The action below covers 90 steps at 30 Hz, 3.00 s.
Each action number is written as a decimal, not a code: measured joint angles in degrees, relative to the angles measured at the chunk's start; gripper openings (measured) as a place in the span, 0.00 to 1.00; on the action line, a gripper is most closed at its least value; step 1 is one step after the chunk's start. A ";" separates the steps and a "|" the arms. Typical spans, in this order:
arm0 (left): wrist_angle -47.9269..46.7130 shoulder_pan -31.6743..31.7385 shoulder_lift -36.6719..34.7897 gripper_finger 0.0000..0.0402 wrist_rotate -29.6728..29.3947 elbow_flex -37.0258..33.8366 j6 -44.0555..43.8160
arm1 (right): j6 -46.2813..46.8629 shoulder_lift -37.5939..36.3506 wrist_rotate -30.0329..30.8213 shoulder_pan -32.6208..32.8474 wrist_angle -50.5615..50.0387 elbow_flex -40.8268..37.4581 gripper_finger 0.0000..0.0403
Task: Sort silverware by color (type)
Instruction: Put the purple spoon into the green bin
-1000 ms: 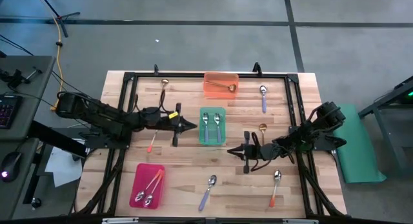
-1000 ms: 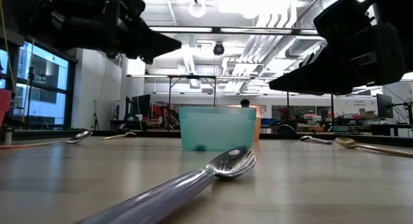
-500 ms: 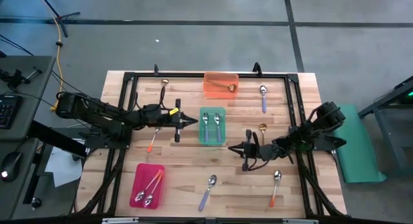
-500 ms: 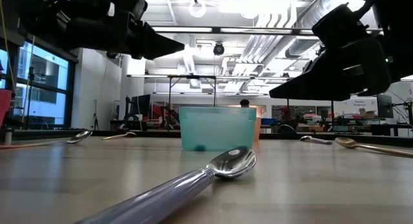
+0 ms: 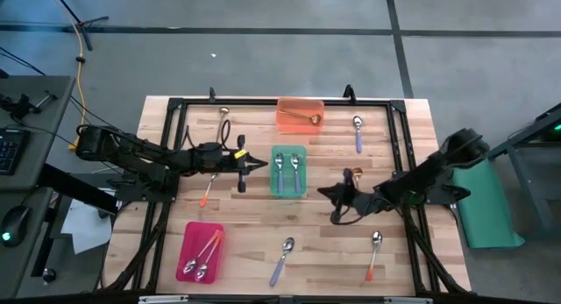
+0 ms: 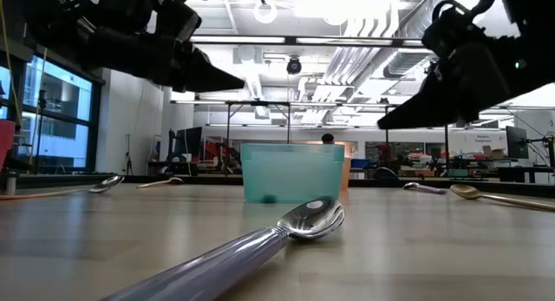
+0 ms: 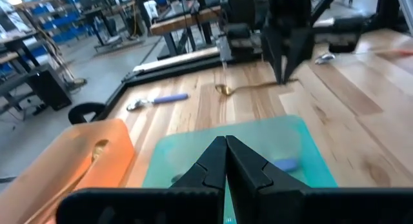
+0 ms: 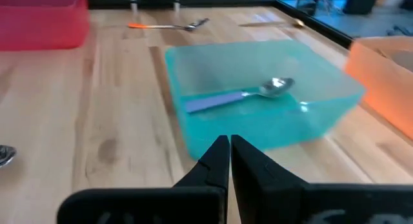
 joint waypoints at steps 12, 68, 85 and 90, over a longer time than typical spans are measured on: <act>-1.66 -0.02 0.00 0.00 -0.12 0.00 -0.01 | 20.02 -21.00 6.80 -0.92 -38.80 0.02 0.04; -2.14 -0.02 0.02 0.00 -0.07 0.00 -1.44 | 17.18 -2.84 -19.65 -63.80 -33.39 0.20 0.30; -2.12 -0.02 0.02 0.00 -0.07 0.00 -1.44 | 19.17 -3.23 -21.96 -63.87 -35.19 11.58 0.22; -2.12 -0.02 0.02 0.00 -0.07 0.00 -1.45 | 16.35 1.89 -21.42 -63.87 -35.54 18.31 0.22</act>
